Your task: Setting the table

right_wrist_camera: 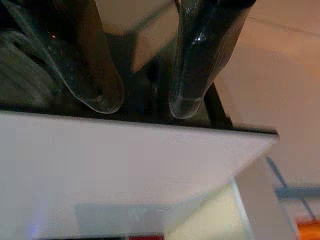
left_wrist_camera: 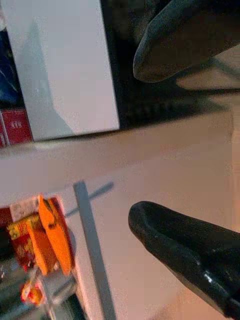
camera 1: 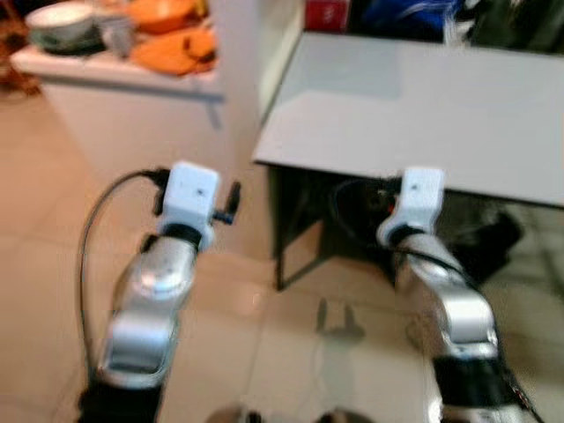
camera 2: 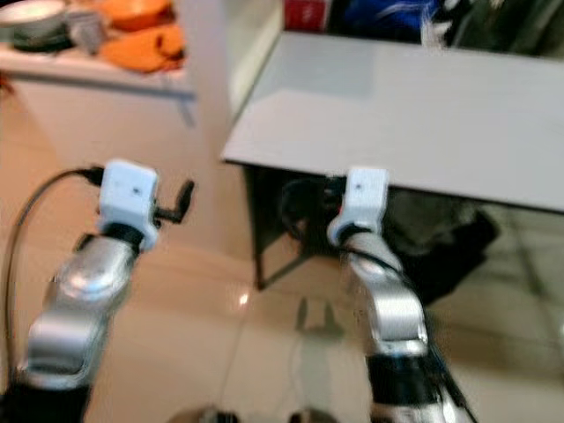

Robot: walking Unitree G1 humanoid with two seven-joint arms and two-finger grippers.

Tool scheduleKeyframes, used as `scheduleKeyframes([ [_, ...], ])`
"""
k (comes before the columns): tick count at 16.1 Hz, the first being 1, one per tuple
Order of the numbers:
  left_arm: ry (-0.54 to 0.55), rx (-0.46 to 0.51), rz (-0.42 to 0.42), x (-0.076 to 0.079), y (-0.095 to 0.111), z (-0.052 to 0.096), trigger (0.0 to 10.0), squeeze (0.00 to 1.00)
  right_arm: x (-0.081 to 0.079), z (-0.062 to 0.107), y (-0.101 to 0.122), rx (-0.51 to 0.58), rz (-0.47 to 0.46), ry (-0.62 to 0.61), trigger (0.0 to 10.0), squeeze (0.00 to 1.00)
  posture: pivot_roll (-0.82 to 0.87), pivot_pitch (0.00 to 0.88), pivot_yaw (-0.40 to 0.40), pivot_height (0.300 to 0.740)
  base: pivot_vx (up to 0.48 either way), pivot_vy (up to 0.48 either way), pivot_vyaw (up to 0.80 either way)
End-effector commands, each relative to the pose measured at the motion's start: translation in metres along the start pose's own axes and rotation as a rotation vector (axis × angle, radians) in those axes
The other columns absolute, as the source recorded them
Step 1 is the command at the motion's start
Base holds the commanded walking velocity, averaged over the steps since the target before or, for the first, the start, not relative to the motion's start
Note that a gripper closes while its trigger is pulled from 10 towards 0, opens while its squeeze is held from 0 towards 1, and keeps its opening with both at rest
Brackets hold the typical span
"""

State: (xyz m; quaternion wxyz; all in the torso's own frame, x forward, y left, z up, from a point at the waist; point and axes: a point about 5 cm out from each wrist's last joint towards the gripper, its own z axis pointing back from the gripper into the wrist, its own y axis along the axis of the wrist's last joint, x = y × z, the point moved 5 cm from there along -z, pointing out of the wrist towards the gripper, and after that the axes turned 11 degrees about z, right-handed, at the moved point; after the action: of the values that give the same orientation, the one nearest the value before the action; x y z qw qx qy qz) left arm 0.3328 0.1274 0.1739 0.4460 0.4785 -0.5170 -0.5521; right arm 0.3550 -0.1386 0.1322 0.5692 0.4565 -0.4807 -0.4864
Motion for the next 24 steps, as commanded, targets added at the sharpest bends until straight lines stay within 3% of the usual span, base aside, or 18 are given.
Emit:
scheduleKeyframes([
  [1, 0.047, 0.033, -0.011, -0.012, 0.009, -0.003, 10.0, 0.0, -0.009, 0.006, 0.013, 0.046, -0.011, 0.027, 10.0, 0.0, -0.03, 0.054, -0.032, 0.74, 0.0, 0.48, 0.0],
  [3, 0.05, 0.046, -0.005, -0.01, 0.011, -0.003, 10.0, 0.0, -0.014, 0.007, 0.009, 0.033, 0.018, 0.038, 10.0, 0.0, -0.03, 0.06, -0.054, 0.74, 0.0, 0.48, 0.0],
  [5, 0.044, 0.053, 0.006, -0.005, 0.011, 0.001, 10.0, 0.0, -0.011, 0.004, 0.016, 0.049, 0.007, 0.02, 10.0, 0.0, -0.03, 0.041, -0.062, 0.74, 0.0, 0.48, 0.0],
  [10, 0.034, 0.057, -0.003, 0.002, 0.012, 0.001, 10.0, 0.0, -0.009, 0.0, 0.005, 0.007, -0.001, 0.042, 10.0, 0.0, 0.03, 0.043, -0.082, 0.74, 0.0, 0.48, 0.0],
  [12, 0.039, 0.071, -0.025, -0.003, 0.015, 0.003, 10.0, 0.0, -0.018, 0.006, 0.031, 0.067, 0.02, 0.089, 10.0, 0.0, 0.04, 0.017, -0.085, 0.74, 0.0, 0.48, 0.0],
  [14, 0.041, 0.067, -0.02, -0.002, 0.014, 0.002, 10.0, 0.0, -0.015, 0.006, 0.034, 0.087, 0.01, 0.097, 10.0, 0.0, 0.03, 0.035, -0.081, 0.74, 0.0, 0.48, 0.0],
  [15, 0.035, 0.068, -0.021, -0.001, 0.014, 0.002, 10.0, 0.0, -0.012, 0.006, 0.038, 0.102, 0.023, 0.077, 10.0, 0.0, 0.03, 0.031, -0.081, 0.74, 0.0, 0.48, 0.0],
  [16, 0.043, 0.08, 0.0, -0.003, 0.016, 0.001, 10.0, 0.0, -0.021, 0.005, 0.045, 0.127, 0.049, 0.13, 10.0, 0.0, 0.01, 0.034, -0.069, 0.74, 0.0, 0.48, 0.0],
  [17, 0.055, 0.079, 0.054, -0.004, 0.017, 0.002, 10.0, 0.0, -0.021, 0.001, 0.03, 0.09, 0.178, 0.101, 10.0, 0.0, 0.01, 0.035, -0.07, 0.74, 0.0, 0.0, 0.0],
  [18, 0.042, 0.074, 0.062, 0.001, 0.018, -0.001, 10.0, 0.0, -0.018, -0.002, 0.017, 0.039, 0.102, 0.103, 10.0, 0.0, 0.03, 0.052, -0.073, 0.74, 0.0, 0.0, 0.0],
  [19, 0.024, 0.085, 0.04, 0.004, 0.02, -0.002, 10.0, 0.0, -0.018, -0.003, 0.015, 0.037, 0.088, 0.098, 10.0, 0.0, 0.03, 0.058, -0.077, 0.74, 0.0, 0.0, 0.0],
  [20, 0.013, 0.091, -0.014, 0.006, 0.021, -0.003, 10.0, 0.0, -0.021, -0.002, 0.017, 0.052, 0.1, 0.113, 10.0, 0.0, 0.04, 0.054, -0.079, 0.74, 0.0, 0.0, 0.0],
  [21, 0.035, 0.11, 0.0, 0.002, 0.025, -0.003, 10.0, 0.0, -0.029, 0.0, 0.024, 0.089, 0.113, 0.147, 10.0, 0.0, 0.03, 0.059, -0.08, 0.74, 0.0, 0.0, 0.0],
  [24, 0.051, 0.112, 0.002, -0.004, 0.026, -0.003, 10.0, 0.0, -0.032, -0.002, 0.033, 0.127, 0.092, 0.14, 10.0, 0.0, 0.03, 0.06, -0.081, 0.74, 0.365, 0.0, 0.0],
])
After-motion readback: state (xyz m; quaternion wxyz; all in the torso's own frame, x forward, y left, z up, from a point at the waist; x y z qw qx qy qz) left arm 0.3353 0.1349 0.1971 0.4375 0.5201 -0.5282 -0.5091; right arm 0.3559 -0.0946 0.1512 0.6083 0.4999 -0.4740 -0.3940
